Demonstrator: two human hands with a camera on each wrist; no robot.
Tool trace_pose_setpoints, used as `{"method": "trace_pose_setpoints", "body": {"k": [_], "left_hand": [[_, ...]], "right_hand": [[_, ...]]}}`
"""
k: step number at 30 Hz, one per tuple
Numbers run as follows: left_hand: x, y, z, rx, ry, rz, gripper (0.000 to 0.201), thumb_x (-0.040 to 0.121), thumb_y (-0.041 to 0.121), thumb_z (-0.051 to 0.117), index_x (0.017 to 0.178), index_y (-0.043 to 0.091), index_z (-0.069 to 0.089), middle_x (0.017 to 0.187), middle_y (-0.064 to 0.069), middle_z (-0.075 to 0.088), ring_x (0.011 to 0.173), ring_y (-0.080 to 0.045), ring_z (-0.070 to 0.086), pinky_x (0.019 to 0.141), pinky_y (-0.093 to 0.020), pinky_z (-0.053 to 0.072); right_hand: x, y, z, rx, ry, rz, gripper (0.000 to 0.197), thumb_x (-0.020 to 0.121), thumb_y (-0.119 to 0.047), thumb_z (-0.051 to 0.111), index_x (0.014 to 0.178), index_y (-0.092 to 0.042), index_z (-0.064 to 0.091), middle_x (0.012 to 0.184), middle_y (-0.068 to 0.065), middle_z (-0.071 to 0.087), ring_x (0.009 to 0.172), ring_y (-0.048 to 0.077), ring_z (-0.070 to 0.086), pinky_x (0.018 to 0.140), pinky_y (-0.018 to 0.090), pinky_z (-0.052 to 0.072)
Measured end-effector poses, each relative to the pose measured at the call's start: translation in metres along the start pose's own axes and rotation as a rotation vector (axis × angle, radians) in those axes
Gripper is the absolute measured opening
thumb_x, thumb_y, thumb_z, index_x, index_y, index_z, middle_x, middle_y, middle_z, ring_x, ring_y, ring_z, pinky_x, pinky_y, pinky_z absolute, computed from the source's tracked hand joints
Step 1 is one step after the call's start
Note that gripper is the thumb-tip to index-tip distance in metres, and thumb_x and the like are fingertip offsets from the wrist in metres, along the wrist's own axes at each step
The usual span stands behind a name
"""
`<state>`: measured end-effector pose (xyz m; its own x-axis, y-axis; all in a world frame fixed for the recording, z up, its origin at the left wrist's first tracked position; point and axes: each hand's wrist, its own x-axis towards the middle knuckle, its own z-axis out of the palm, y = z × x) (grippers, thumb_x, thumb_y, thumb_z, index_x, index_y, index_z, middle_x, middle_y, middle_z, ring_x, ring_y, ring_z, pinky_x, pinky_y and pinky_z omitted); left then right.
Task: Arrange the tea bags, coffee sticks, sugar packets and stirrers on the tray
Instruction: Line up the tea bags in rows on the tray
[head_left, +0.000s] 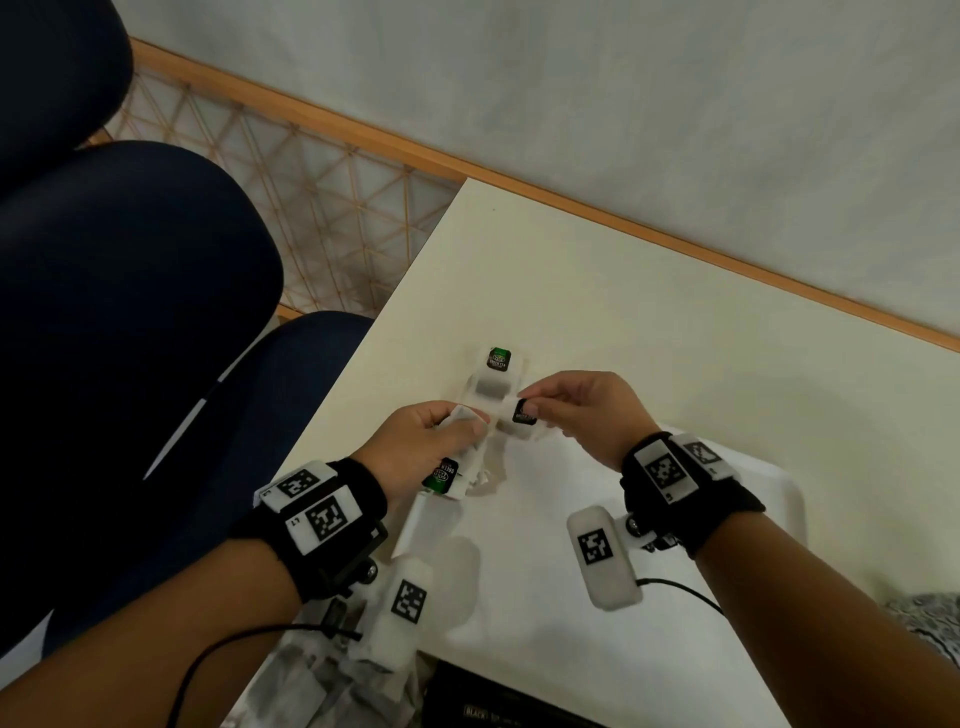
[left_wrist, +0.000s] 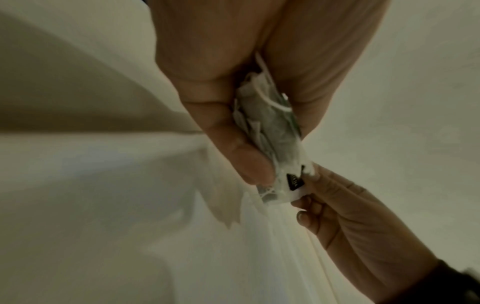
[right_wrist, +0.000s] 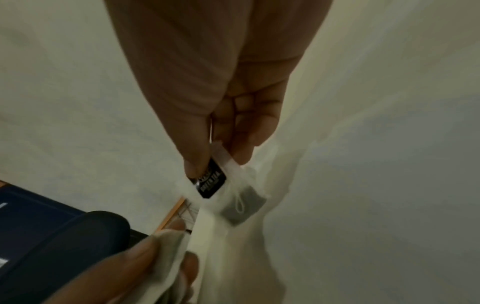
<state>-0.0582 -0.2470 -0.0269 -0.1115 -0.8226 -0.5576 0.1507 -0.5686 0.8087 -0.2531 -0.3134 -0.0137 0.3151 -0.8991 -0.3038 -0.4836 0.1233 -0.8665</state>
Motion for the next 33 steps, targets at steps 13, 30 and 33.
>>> {"method": "trace_pose_setpoints", "body": {"k": [13,30,33], "left_hand": [[0.009,-0.001,-0.001,-0.008,-0.011,-0.033,0.023,0.096,0.013,0.049,0.106,0.008,0.069,0.093,-0.019,0.069,0.079,-0.035,0.067,0.063,-0.038,0.057],[0.012,-0.003,0.003,0.034,0.015,-0.019,0.024,0.097,0.018,0.051,0.101,0.004,0.07,0.097,-0.022,0.069,0.078,-0.031,0.064,0.072,-0.037,0.055],[0.011,-0.002,0.002,0.036,0.022,-0.019,0.024,0.097,0.018,0.051,0.1,0.005,0.071,0.096,-0.02,0.069,0.079,-0.031,0.065,0.073,-0.039,0.055]], "right_hand": [[0.045,0.015,-0.011,-0.094,0.223,0.001,0.01,0.085,-0.019,0.067,0.082,-0.028,0.069,0.076,-0.006,0.07,0.064,0.007,0.059,0.062,0.02,0.045],[0.06,0.019,-0.011,-0.185,0.2,-0.028,0.015,0.088,-0.029,0.064,0.1,-0.029,0.071,0.085,-0.012,0.067,0.076,-0.003,0.057,0.066,0.013,0.041],[0.064,0.015,-0.008,-0.221,0.189,-0.046,0.02,0.092,-0.03,0.057,0.108,-0.029,0.068,0.092,-0.011,0.066,0.078,-0.003,0.056,0.065,0.011,0.04]]}}
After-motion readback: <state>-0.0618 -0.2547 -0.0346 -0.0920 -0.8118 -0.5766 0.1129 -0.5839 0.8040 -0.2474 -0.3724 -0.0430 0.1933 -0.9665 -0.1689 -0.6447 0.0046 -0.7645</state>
